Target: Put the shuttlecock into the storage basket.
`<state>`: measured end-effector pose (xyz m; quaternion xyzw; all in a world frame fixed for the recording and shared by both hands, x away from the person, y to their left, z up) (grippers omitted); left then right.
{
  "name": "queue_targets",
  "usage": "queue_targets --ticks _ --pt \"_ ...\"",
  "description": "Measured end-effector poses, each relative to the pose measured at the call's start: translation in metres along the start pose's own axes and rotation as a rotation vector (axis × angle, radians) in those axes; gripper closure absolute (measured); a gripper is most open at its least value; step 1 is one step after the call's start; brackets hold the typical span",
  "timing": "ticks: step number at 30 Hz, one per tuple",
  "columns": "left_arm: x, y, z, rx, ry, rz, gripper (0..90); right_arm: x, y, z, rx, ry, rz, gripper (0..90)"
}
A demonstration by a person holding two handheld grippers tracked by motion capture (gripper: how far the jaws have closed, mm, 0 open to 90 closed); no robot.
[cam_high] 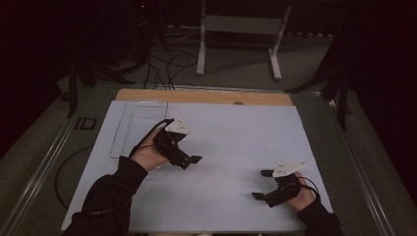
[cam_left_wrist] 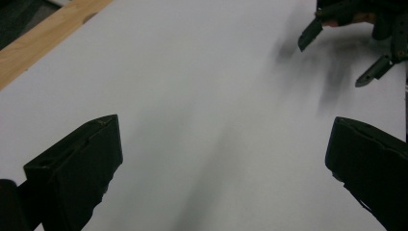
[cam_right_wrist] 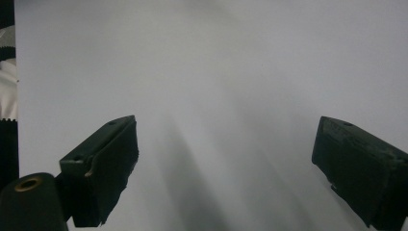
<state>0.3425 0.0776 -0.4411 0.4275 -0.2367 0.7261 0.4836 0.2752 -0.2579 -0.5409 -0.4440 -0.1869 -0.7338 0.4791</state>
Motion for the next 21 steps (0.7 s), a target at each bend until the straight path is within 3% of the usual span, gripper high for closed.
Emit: queue_targets --ticks 7,21 --pt "-0.009 0.006 -0.002 -0.02 0.034 -0.021 0.0 0.0 -0.001 0.001 0.002 0.001 0.001 9.0" --pt "-0.03 0.026 -0.01 -0.086 0.032 -0.046 0.0 0.0 -0.002 0.001 0.004 -0.002 0.0 9.0"
Point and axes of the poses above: each handheld gripper's, and its own axes: x roughly backward along the jaws, z roughly out of its top, y roughly to its right, the point moved 3 cm from there along -x, roughly forward along the jaws, and after that the axes turned 15 degrees about -y, right-handed, at the moved point
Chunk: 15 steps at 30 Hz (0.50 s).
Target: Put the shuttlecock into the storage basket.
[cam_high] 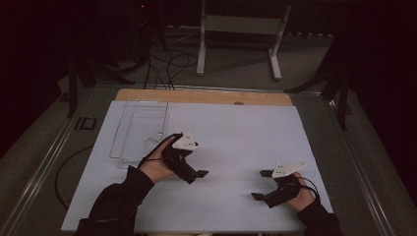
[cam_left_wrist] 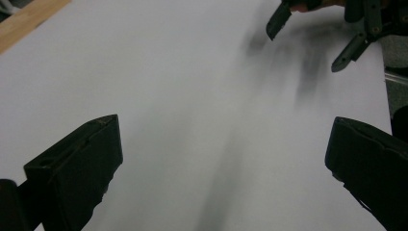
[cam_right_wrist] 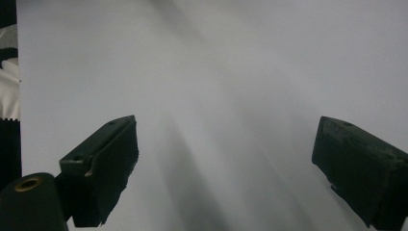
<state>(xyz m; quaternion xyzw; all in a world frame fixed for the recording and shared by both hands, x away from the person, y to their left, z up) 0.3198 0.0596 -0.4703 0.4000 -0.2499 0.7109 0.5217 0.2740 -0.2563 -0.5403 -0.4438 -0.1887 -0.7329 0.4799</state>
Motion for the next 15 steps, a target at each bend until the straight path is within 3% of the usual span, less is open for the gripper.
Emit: queue_targets --ticks 6,15 --pt "-0.008 0.009 -0.01 -0.01 -0.013 0.001 0.0 -0.001 -0.001 0.001 0.001 -0.001 0.004 9.0" --pt "-0.014 0.01 -0.031 0.026 -0.032 0.008 0.0 0.0 -0.001 0.0 0.005 -0.002 -0.002 9.0"
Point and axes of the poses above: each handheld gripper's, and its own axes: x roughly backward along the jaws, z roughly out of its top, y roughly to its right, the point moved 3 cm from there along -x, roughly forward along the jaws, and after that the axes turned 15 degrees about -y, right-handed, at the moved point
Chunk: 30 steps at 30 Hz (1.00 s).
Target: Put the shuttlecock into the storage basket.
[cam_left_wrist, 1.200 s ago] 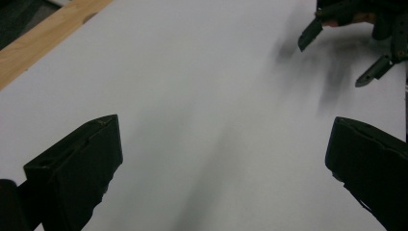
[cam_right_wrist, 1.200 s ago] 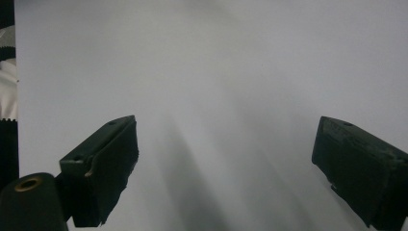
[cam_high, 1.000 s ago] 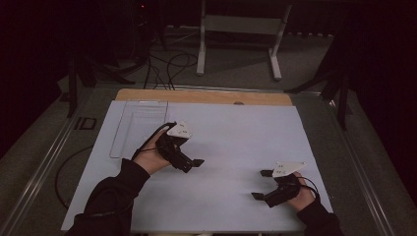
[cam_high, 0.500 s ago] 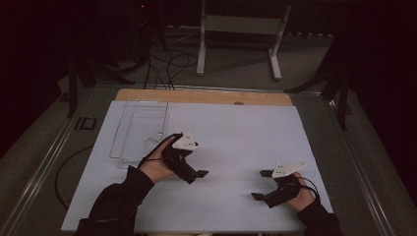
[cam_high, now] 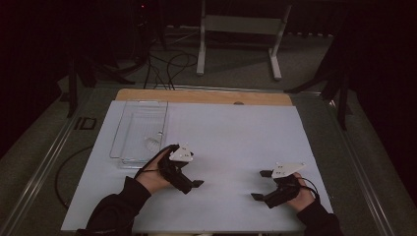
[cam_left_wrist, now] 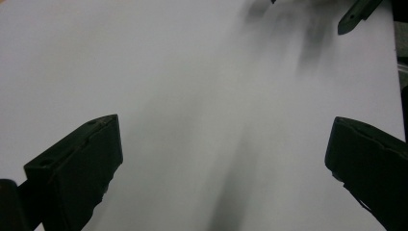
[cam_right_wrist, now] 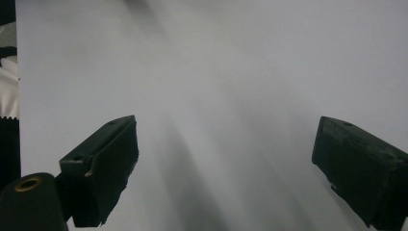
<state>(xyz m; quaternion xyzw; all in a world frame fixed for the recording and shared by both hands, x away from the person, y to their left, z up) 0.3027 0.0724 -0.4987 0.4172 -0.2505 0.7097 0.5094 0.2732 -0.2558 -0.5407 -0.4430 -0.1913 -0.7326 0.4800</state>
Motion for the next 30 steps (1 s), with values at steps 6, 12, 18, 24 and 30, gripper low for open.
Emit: queue_targets --ticks 6,12,18,24,30 --pt "0.001 0.001 -0.013 0.014 -0.012 0.022 0.2 0.0 -0.001 0.001 0.004 -0.004 -0.001 9.0" --pt "0.004 0.001 -0.028 0.038 -0.029 0.031 0.2 0.0 -0.001 0.0 0.011 -0.004 -0.012 9.0" --pt "0.008 0.0 -0.042 0.061 -0.036 0.035 0.2 -0.001 -0.002 0.0 0.02 -0.008 -0.016 9.0" --pt "0.012 0.001 -0.054 0.078 -0.041 0.044 0.2 0.0 -0.002 0.001 0.023 -0.007 -0.02 9.0" --pt "0.016 0.001 -0.069 0.112 -0.04 0.06 0.2 0.0 -0.002 0.0 0.021 -0.006 -0.016 9.0"
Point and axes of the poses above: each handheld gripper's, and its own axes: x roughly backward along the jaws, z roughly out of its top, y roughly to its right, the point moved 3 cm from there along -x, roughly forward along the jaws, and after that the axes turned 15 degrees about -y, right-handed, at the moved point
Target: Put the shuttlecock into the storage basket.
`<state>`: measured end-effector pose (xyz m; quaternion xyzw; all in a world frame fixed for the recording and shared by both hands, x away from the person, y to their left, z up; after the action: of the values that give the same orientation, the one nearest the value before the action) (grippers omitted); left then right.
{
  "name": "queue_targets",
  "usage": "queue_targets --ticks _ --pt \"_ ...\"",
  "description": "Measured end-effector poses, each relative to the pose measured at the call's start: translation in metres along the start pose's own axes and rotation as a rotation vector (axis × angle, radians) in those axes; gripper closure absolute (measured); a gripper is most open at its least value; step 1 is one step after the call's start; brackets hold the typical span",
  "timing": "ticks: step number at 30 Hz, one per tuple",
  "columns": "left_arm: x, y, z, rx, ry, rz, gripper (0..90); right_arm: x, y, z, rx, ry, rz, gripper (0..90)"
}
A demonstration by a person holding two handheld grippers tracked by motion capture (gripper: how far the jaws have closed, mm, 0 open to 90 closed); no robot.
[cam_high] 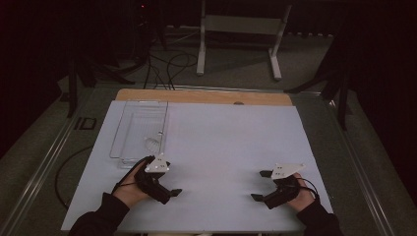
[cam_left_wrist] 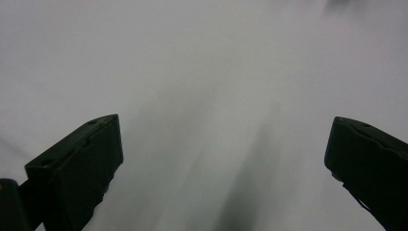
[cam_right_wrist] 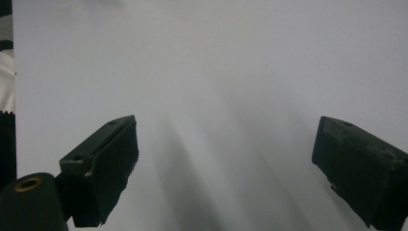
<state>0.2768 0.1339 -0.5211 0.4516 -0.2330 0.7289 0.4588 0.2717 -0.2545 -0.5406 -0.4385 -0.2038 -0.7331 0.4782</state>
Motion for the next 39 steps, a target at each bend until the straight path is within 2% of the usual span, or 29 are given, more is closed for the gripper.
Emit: queue_targets --ticks 3,17,27,32,34,39 --pt "0.001 0.0 -0.006 0.021 0.009 0.004 0.2 -0.001 0.0 0.0 -0.002 -0.003 0.008 9.0" --pt "0.008 -0.004 -0.031 0.053 0.003 0.061 0.2 -0.002 -0.002 -0.001 0.0 -0.01 0.005 9.0" --pt "0.008 -0.004 -0.045 0.089 0.072 0.066 0.2 -0.003 -0.006 -0.001 0.014 -0.018 -0.002 9.0" --pt "0.008 -0.002 -0.051 0.085 0.091 0.097 0.2 -0.004 -0.008 -0.001 0.021 -0.021 -0.005 9.0" --pt "0.008 -0.002 -0.053 0.093 0.096 0.101 0.2 -0.004 -0.008 0.0 0.024 -0.015 -0.014 9.0" --pt "0.007 -0.002 -0.057 0.121 0.1 0.139 0.2 -0.005 -0.008 -0.001 0.023 -0.014 -0.018 9.0"
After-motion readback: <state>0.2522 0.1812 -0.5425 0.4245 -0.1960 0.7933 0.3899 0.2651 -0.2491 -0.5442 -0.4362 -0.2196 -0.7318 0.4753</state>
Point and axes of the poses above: each handheld gripper's, and its own axes: x roughly backward along the jaws, z roughly out of its top, y roughly to its right, the point moved 3 cm from there along -x, roughly forward along the jaws, and after that the axes turned 15 degrees about -y, right-handed, at the moved point
